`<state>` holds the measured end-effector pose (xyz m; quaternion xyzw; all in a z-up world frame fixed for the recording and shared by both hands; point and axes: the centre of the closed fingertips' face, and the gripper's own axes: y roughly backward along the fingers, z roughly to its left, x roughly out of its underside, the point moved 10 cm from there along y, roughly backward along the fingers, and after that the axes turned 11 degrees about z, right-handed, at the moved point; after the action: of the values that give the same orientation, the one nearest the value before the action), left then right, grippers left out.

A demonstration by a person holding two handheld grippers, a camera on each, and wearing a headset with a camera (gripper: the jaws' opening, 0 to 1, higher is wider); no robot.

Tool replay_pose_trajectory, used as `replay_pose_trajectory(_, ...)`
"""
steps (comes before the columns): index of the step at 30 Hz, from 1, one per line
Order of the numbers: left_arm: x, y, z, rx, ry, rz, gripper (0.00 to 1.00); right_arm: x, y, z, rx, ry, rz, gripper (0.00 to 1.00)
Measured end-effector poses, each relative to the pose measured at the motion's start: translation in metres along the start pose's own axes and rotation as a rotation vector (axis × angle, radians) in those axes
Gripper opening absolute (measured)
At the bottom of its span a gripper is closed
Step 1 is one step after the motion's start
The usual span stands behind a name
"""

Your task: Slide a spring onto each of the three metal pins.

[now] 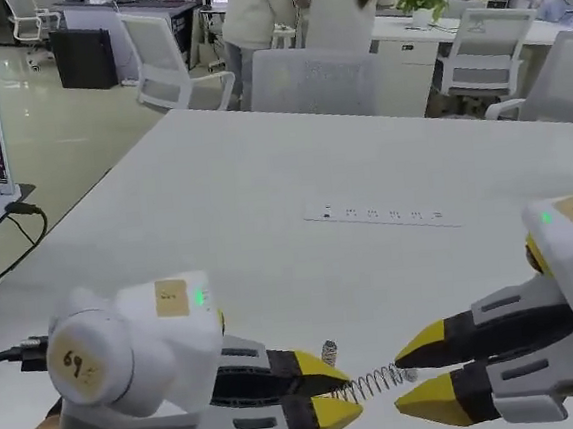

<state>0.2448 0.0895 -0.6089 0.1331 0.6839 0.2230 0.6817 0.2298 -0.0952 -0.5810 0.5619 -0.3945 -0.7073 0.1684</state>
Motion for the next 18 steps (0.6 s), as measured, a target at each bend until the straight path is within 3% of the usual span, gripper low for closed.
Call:
replay_pose_trajectory(10, -0.0002, -0.0028, -0.0051, 0.012, -0.008, -0.014, 0.02, -0.0008, -0.0009, 0.002, -0.013, 0.026, 0.019, 0.1)
replay_pose_trajectory(18, 0.0017, -0.005, -0.0059, 0.003, -0.007, -0.011, 0.02, -0.0093, 0.0049, 0.0051, -0.007, 0.052, 0.035, 0.1)
